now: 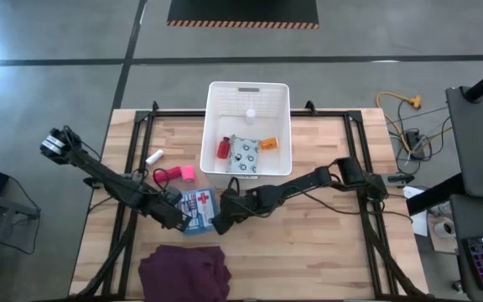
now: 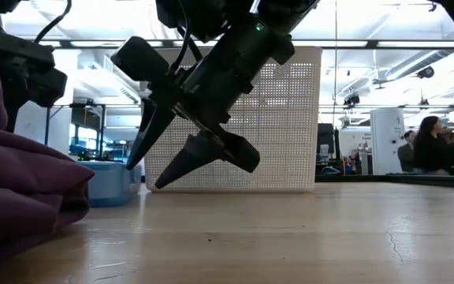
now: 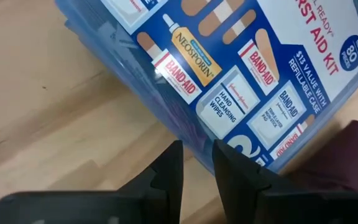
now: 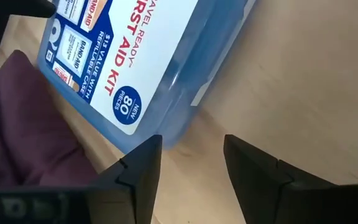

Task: Pick & place medical supplies in basket/bin
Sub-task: Put the blue first aid kit into the white bin

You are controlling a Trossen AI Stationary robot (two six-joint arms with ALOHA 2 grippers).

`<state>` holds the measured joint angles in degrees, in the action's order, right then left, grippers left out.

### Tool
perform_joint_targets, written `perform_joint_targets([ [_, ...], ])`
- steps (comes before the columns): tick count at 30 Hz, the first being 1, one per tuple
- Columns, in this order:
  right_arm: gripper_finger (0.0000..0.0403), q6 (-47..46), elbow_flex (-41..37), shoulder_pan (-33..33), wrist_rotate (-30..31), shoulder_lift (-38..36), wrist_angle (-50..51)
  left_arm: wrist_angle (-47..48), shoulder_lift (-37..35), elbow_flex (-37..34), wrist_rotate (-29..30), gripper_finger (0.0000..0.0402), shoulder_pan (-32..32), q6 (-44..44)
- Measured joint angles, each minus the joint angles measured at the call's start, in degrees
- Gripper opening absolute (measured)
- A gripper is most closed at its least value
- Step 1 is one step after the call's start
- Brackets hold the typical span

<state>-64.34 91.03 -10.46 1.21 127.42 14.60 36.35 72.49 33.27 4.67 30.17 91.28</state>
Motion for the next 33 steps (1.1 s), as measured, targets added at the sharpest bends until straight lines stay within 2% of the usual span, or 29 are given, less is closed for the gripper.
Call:
perform_joint_targets([
  [16, 0.0169, 0.5, -0.03, 0.79, -0.27, -0.58, -0.57, -1.95, -0.13, -2.39, -2.87, 0.007, 1.13, 0.79],
  [22, 0.0169, 1.36, -0.03, 0.86, -2.59, -0.26, -6.77, -2.18, -0.13, -2.39, -4.34, 0.007, 1.38, 0.41],
  [26, 0.0169, 0.48, -0.71, 1.47, -3.29, 0.58, -6.4, -2.07, -0.75, -2.36, -4.76, 0.007, 1.4, 0.88],
  [28, 0.0169, 0.74, -1.19, 1.73, -3.82, 0.59, -6.61, 0.11, -2.07, -0.66, -3.43, 0.007, 1.51, 0.3],
  [33, 0.0169, 5.67, -1.41, 1.73, -4.26, 0.35, -10.39, 11.44, -4.71, 4.58, 5.85, 0.007, 0.94, -0.89],
])
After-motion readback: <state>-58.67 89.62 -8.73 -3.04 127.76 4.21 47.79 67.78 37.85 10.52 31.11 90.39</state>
